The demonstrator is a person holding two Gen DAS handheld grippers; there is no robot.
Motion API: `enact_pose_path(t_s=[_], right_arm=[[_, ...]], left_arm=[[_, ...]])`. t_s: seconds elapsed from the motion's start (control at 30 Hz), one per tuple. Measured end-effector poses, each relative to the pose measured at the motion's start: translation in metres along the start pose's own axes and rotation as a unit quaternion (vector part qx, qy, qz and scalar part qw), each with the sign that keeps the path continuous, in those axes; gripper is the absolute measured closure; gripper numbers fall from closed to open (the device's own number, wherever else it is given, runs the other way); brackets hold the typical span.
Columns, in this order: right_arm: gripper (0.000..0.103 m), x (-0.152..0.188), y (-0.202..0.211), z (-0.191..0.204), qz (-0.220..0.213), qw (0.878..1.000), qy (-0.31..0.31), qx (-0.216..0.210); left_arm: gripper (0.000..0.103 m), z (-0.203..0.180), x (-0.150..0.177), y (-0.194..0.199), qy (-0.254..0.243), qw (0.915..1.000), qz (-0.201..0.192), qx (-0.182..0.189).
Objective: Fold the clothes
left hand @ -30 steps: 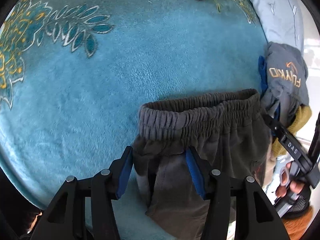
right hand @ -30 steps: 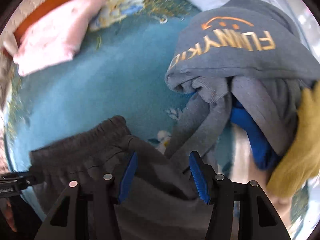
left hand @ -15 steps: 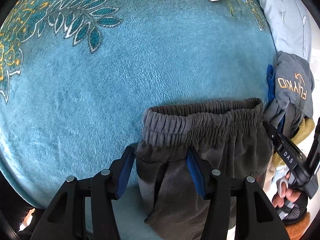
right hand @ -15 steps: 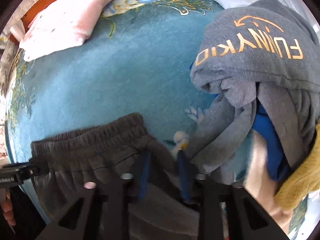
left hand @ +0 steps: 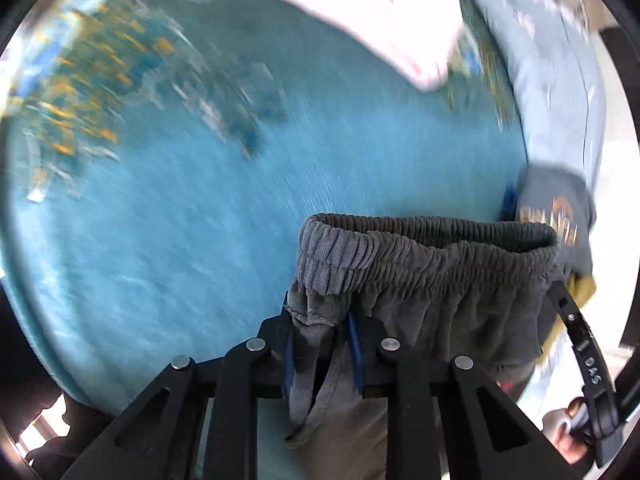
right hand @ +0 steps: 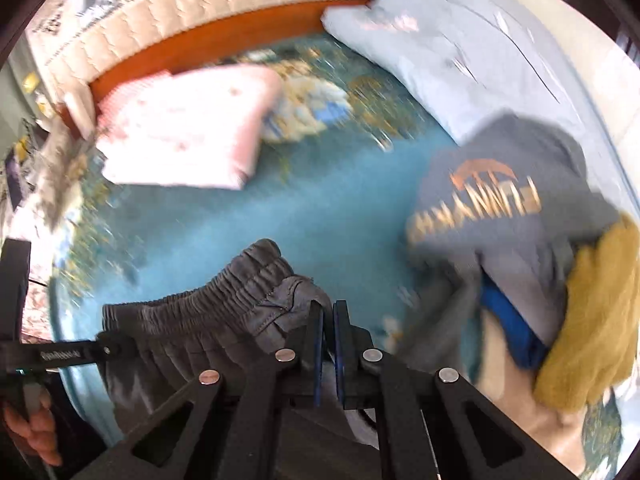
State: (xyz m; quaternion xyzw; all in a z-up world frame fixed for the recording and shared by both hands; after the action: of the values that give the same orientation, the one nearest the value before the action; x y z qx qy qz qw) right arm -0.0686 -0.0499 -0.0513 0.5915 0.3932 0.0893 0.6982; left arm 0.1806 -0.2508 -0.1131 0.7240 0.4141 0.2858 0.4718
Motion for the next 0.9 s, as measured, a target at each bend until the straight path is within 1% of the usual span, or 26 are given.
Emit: enact_pose_path(t_s=[0.07, 0.1, 0.2, 0.3, 0.33, 0.4, 0.47, 0.53, 0.57, 0.6, 0.7, 0.77, 0.8, 0.9], right_arm=[[0.098, -0.024, -0.025, 0.034, -0.005, 1.000, 0.010, -0.006], [0.098, -0.030, -0.037, 0.041, 0.003, 1.000, 0.012, -0.002], [0.098, -0.044, -0.072, 0.057, 0.030, 0.999, 0.017, 0.014], [0.098, -0.040, -0.106, 0.052, 0.071, 0.997, -0.009, 0.034], [0.098, -0.038, -0.115, 0.050, 0.083, 0.996, -0.020, 0.038], [0.096, -0.031, -0.130, 0.048, 0.102, 0.993, -0.040, 0.035], [0.093, -0.028, -0.135, 0.047, 0.108, 0.992, -0.048, 0.034], [0.082, -0.029, -0.128, 0.044, 0.102, 0.993, -0.050, 0.028], [0.066, -0.030, -0.123, 0.043, 0.099, 0.993, -0.051, 0.025], [0.057, -0.030, -0.117, 0.040, 0.093, 0.994, -0.054, 0.020], [0.056, -0.030, -0.091, 0.027, 0.070, 0.995, -0.070, 0.009], [0.056, -0.023, -0.070, 0.013, 0.051, 0.994, -0.095, 0.002], [0.056, -0.019, -0.058, 0.005, 0.038, 0.993, -0.112, -0.006], [0.055, 0.003, -0.016, -0.024, -0.002, 0.985, -0.170, -0.028]], left_arm=[[0.080, 0.012, -0.008, 0.010, 0.029, 0.9992, -0.027, -0.005], [0.080, 0.017, -0.011, 0.009, 0.046, 0.9985, -0.030, -0.006], [0.080, 0.029, -0.013, -0.007, 0.079, 0.9967, -0.017, -0.003], [0.079, 0.034, -0.015, -0.016, 0.100, 0.9950, -0.003, -0.001], [0.079, 0.030, -0.017, -0.016, 0.103, 0.9947, 0.001, 0.000], [0.078, 0.031, -0.017, -0.020, 0.107, 0.9942, 0.008, -0.003], [0.077, 0.033, -0.017, -0.022, 0.112, 0.9936, 0.012, -0.005], [0.076, 0.032, -0.017, -0.024, 0.112, 0.9935, 0.013, -0.011], [0.076, 0.031, -0.017, -0.025, 0.110, 0.9938, 0.013, -0.013], [0.075, 0.029, -0.017, -0.024, 0.105, 0.9943, 0.011, -0.016], [0.072, 0.025, -0.015, -0.022, 0.099, 0.9949, 0.006, -0.020], [0.068, 0.021, -0.015, -0.017, 0.095, 0.9954, -0.001, -0.014], [0.064, 0.019, -0.016, -0.012, 0.093, 0.9955, -0.011, -0.011], [0.060, 0.016, -0.020, 0.012, 0.091, 0.9939, -0.062, -0.010]])
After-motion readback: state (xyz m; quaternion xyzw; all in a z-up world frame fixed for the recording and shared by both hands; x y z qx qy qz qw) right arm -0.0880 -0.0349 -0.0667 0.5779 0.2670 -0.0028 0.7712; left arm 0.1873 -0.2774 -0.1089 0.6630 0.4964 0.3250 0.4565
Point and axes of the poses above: each gripper's, at about its wrist camera, not at the fingertips, and y roughly against the way its jaws point, z to its left, x to its underside, the point moved 8 cm from there along -y, roughly the way its jaws point, and after that the axes turned 1 degree about -z, right-handed, at the moved point
